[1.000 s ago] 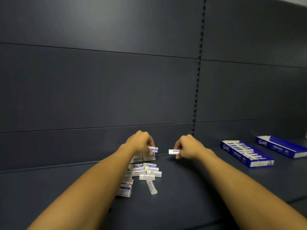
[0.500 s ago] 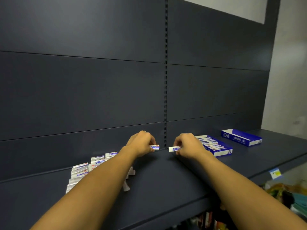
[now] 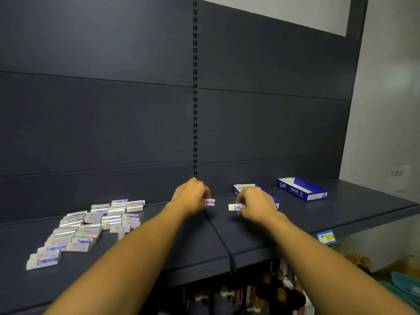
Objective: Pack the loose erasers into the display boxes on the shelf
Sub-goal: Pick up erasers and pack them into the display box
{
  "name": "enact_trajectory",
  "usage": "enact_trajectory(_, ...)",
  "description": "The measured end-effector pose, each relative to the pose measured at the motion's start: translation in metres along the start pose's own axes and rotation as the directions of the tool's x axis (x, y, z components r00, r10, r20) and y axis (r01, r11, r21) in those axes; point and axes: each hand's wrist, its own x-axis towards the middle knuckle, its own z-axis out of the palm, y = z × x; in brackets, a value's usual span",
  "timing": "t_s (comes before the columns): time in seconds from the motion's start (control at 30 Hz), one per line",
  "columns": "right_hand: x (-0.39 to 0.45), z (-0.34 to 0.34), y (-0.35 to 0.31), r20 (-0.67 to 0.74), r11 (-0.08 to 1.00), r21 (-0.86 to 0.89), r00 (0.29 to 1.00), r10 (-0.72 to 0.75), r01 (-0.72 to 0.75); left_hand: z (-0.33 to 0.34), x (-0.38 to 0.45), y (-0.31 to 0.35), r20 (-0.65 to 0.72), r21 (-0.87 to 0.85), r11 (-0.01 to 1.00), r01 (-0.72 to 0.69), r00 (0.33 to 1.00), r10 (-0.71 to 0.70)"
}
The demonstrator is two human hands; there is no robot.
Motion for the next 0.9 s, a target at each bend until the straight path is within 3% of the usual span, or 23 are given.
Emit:
enact_trajectory(0.33,0.001,-0.008,0.056,0.01,0.998,0.051,1.0,-0.029,0.028,0.011,0.026,0.052,-0.022,0.024,0.995,0.095,0.995,-0.094)
enact_trajectory(0.57,0.031,-0.011,0.102,-0.002,0.998,0.053,1.0,-0.017,0.017,0.033,0.072,0.069,-0.042,0.012,0.998,0.068,0.997,-0.068)
enact_trajectory(0.9,0.101,-0.009,0.155,-0.034,0.998,0.06,0.999,0.014,-0.012,0.07,0.147,0.081,-0.051,-0.154,0.978,0.144,0.987,-0.154)
